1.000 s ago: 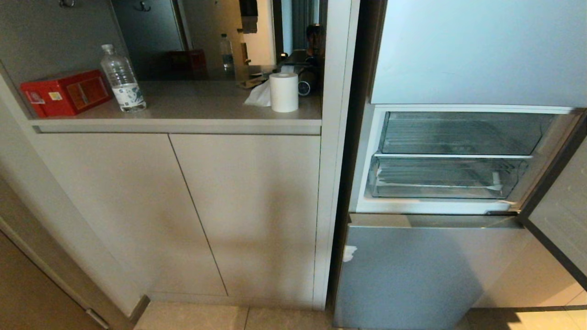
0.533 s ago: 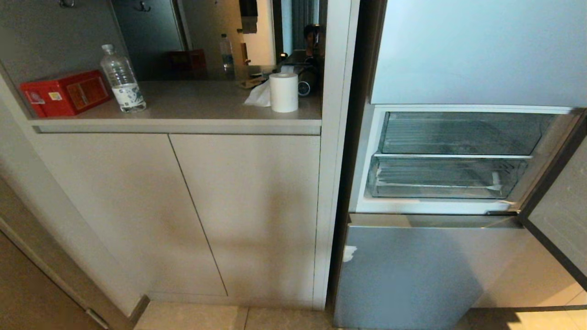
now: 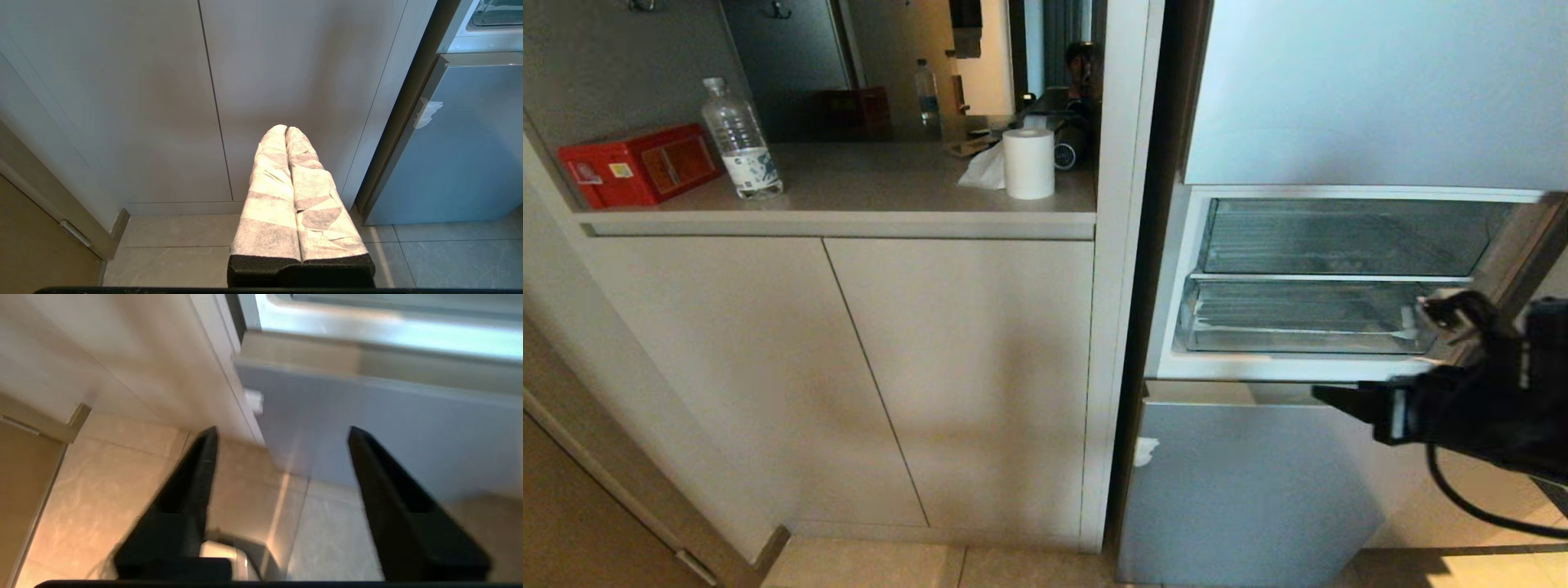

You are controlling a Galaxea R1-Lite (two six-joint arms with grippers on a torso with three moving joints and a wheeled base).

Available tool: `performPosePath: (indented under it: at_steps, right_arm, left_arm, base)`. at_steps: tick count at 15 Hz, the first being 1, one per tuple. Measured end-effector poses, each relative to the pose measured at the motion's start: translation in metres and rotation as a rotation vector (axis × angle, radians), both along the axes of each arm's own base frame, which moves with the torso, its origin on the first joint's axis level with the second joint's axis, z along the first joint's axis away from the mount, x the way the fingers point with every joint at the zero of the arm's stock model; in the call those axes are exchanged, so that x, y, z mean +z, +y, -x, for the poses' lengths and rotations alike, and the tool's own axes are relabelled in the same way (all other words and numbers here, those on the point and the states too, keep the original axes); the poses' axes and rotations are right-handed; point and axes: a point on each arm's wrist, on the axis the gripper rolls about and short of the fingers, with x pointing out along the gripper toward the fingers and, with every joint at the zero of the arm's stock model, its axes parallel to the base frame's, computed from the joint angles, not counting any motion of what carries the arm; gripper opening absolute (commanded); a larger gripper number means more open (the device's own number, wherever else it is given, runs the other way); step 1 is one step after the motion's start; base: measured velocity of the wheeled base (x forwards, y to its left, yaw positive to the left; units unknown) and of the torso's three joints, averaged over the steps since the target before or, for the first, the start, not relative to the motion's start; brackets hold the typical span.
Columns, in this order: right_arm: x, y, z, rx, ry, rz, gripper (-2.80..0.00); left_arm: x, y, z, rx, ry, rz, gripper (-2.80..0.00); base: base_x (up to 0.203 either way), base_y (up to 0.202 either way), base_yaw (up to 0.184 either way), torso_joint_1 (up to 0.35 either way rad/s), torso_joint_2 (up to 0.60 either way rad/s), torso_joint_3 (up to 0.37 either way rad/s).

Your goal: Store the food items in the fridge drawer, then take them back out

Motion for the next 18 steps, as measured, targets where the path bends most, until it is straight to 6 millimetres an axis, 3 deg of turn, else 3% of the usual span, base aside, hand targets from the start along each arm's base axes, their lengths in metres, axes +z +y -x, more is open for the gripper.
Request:
performPosePath:
  at_steps: [3,5,7,10,18]
  right_arm:
    - [-0.036,0.020,-0.085,-0.003,-0.080,-0.010,0.00]
    - [-0.046,0.032,-0.128,-0.031,-0.173,-0.030,0.00]
    - [-0.060,0.041,-0.158,-0.075,-0.208,-0.034,0.00]
    - [-0.078,0.053,-0.187,-0.132,-0.239,-0.024,0.00]
    - [-0.096,0.070,-0.225,-0.227,-0.340,-0.026,0.00]
  left_arm:
    - [0.000,0.000,0.000,0.000,0.000,0.001,-2.80]
    - [0.000,0.000,0.000,0.000,0.000,0.001,-2.80]
    - [0.000,0.000,0.000,0.000,0.000,0.001,-2.80]
    - [0.000,0.000,0.000,0.000,0.000,0.000,-2.80]
    - [0.000,0.000,0.000,0.000,0.001,0.001,-2.80]
  base:
    - [0.000,0.000,0.000,0.000,0.00,0.000]
    - [0.000,0.000,0.000,0.000,0.00,0.000]
    - [0.000,0.000,0.000,0.000,0.00,0.000]
    - [0.000,0.000,0.000,0.000,0.00,0.000]
    - [0.000,0.000,0.000,0.000,0.00,0.000]
